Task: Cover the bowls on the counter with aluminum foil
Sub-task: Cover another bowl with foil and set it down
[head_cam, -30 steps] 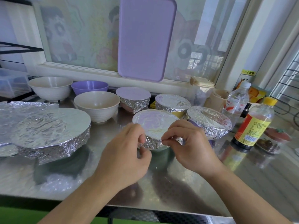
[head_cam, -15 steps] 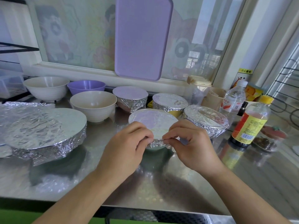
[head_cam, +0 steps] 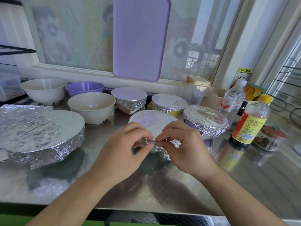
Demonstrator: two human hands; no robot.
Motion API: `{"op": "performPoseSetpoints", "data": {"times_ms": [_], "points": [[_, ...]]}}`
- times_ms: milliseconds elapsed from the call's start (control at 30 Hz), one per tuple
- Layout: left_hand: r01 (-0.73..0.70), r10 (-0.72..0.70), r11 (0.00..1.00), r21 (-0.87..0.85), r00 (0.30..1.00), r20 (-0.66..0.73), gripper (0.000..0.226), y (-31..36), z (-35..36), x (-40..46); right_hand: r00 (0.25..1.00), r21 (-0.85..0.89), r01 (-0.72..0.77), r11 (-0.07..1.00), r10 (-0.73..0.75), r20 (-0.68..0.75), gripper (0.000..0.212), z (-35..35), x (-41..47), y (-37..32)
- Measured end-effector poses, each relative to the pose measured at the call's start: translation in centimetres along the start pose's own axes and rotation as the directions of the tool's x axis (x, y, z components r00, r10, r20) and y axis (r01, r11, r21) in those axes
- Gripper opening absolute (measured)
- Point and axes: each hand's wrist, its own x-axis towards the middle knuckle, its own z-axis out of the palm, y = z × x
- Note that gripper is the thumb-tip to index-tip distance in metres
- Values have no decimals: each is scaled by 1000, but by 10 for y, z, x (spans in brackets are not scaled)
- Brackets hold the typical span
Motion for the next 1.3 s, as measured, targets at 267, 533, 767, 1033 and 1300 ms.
{"op": "performPoseSetpoints", "data": {"times_ms": [267, 533, 767, 1033, 1300], "points": [[-13, 16, 992, 129, 1000, -19, 18, -5, 6, 4, 999, -80, 16, 997, -18, -35, 23, -6, -6, 8], [-21, 11, 976, 217, 999, 47, 27, -4, 3, 5, 1000, -121, 29, 992, -28, 11, 23, 2, -3, 5], [-32, 12, 957, 288, 997, 71, 29, -5, 4, 6, 997, -236, 83, 968, -80, 22, 23, 8, -1, 1], [6, -18, 978, 210, 998, 60, 22, -6, -2, 6, 958, 48, -230, 972, 234, -164, 31, -14, -13, 6], [143, -139, 979, 148, 989, -41, 24, 1, 10, 25, 884, 114, -467, 877, 464, 47, 68, -7, -10, 10]]}}
